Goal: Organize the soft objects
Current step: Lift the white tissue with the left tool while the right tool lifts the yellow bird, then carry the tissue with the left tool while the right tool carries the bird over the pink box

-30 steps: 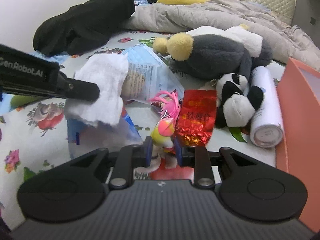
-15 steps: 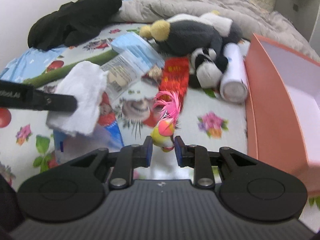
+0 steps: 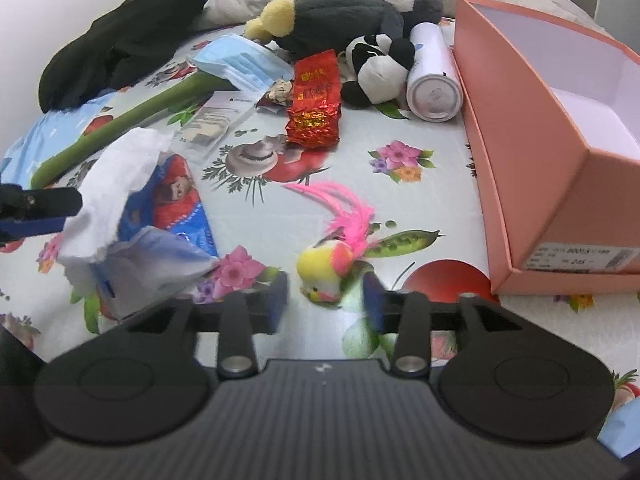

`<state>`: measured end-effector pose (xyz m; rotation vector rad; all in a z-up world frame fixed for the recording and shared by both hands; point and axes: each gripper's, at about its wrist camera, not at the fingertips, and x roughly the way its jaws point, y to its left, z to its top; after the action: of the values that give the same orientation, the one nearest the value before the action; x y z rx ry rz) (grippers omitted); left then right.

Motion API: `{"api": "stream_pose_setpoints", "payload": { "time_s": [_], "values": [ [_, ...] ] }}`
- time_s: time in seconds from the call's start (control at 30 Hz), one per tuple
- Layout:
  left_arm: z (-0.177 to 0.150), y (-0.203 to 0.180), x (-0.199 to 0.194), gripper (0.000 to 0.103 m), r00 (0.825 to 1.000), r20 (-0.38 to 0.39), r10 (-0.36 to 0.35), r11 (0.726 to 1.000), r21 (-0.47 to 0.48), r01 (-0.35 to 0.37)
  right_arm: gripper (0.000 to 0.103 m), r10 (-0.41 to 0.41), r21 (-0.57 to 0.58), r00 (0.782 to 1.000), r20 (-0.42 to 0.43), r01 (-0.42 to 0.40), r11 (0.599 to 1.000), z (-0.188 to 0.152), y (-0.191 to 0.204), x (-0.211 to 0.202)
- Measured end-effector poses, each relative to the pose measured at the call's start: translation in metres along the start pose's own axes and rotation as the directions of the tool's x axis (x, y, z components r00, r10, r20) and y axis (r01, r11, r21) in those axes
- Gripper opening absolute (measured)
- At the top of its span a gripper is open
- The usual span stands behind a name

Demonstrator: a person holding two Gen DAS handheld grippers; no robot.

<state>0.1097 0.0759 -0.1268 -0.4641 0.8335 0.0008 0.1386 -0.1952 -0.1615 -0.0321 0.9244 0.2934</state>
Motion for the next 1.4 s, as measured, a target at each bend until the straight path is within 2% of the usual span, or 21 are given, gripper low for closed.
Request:
{"api": "stream_pose_setpoints", "payload": {
  "time_s": [0.13,0.3,0.37,0.4,0.5,0.57,0.63,0.73,1.03,1.4],
  "values": [
    [0.003,-0.001,0.003,0.056,1.0,0.03,0.0,1.0,-0.022,0.001,0.056,-0.017,-0.002,0.999,0.029,0.017,1.0,-0.004,-0.001,-0.001],
    [0.009,-0.009,0.013,0.056,0.998,0.063,0.028,1.0,-0.005,-0.028,0.055,-0.034,0.025,0.999,0.019,0.034,0.999,-0.005,-0.002,0.007],
    [0.012,-0.007,0.019,0.055,0.998,0.06,0.015,1.0,-0.028,-0.013,0.05,-0.053,0.029,0.998,0.016,0.053,0.998,-0.006,0.0,0.01],
    [0.013,-0.006,0.022,0.053,0.998,0.056,0.011,0.999,-0.039,-0.009,0.043,-0.06,0.031,0.998,0.01,0.059,0.998,-0.006,0.001,0.011],
    [0.014,-0.004,0.029,0.041,0.999,0.046,0.025,0.998,-0.052,-0.023,0.026,-0.062,0.022,0.998,0.012,0.061,0.998,-0.006,0.003,0.012],
    [0.014,-0.002,0.032,0.032,0.999,0.043,0.023,0.998,-0.065,-0.02,0.026,-0.067,0.005,0.998,0.01,0.067,0.998,-0.005,0.004,0.012],
    [0.013,-0.001,0.033,0.018,0.999,0.043,0.016,0.997,-0.075,-0.013,0.026,-0.068,0.008,0.998,0.006,0.068,0.998,-0.004,0.004,0.011],
    [0.014,-0.002,0.028,0.011,0.998,0.059,0.008,0.998,-0.065,-0.005,0.026,-0.072,0.013,0.997,0.003,0.072,0.997,-0.003,0.002,0.01],
    [0.03,-0.017,-0.003,0.008,0.994,0.11,-0.012,1.0,-0.021,0.015,0.026,-0.059,0.017,0.998,0.036,0.059,0.998,0.007,0.003,-0.005],
    [0.049,-0.058,-0.027,0.008,0.994,0.088,-0.06,0.997,0.05,0.055,0.026,-0.01,0.017,0.995,0.104,0.008,1.0,0.041,0.001,-0.048]
  ]
}}
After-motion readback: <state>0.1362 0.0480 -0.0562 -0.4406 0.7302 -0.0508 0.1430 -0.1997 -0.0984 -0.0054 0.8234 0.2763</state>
